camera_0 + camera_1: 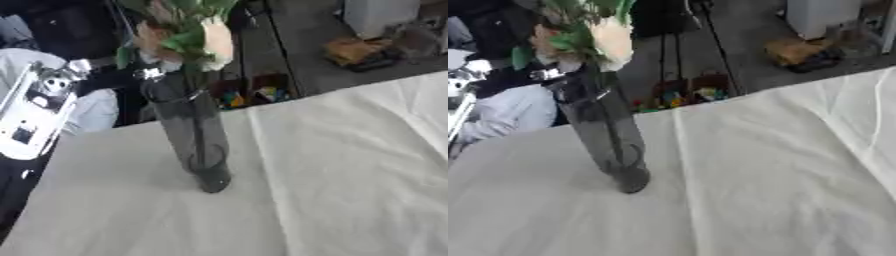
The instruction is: Arrange flowers into the vase.
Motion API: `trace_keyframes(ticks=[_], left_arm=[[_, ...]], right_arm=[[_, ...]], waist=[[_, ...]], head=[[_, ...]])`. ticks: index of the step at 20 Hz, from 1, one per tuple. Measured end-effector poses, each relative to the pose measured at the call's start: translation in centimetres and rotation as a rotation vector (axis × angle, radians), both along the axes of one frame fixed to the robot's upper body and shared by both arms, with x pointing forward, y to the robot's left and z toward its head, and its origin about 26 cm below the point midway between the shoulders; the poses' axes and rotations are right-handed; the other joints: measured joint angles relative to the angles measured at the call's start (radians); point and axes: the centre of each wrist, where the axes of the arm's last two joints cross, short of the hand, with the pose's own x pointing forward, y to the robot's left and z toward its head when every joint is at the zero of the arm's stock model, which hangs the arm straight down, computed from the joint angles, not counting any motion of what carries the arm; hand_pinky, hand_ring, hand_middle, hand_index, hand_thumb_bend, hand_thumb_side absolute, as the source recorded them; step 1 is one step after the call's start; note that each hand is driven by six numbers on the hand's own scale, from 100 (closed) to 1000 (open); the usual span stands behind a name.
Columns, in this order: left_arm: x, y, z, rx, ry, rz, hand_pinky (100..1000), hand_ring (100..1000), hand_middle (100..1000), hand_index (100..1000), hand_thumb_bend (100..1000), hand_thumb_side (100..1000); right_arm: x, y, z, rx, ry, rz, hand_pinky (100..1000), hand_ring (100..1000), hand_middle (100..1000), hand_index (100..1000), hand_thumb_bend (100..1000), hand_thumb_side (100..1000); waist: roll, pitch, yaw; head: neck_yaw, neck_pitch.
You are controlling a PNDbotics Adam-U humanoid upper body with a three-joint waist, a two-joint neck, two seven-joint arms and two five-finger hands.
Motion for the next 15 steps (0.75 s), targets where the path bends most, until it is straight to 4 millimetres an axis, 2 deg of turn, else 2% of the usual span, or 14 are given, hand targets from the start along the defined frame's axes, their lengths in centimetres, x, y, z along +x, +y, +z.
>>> trace_keyframes(ticks=[4,6,12,15], left_arm=[[-0.3,0.7,0.1,0.009,-0.005,0.015,1000,1000,1000,1000,522,909],[-0.7,1.1,0.1,0.016,-0.013,0.022,1000,1000,1000,1000,499,944],[-3.1,2.5,-1.3,0.031,-0.076,0.064,1000,1000,1000,1000,484,1000],[-4.6,2.7,-2.4,0.023,-0.119,0.091,1000,997,993,1000,355,1000]], right_arm=[[0.0,-0.1,-0.1,0.003,0.002,-0.006,673,671,465,663,100,1000],[0.0,-0.2,-0.1,0.005,0.002,-0.007,673,671,465,663,100,1000],[-0.1,-0.4,0.0,0.02,-0.009,-0.019,672,671,467,663,100,1000],[-0.1,-0.6,0.0,0.031,-0.018,-0.029,671,670,469,662,100,1000]], waist=[[-0.004,-0.002,0.002],[-0.005,-0.002,0.006],[-0.026,-0.002,0.021],[-0.039,-0.002,0.031]], head=[[-0.003,0.002],[-0.007,0.008],[-0.047,0.034],[-0.056,0.047]])
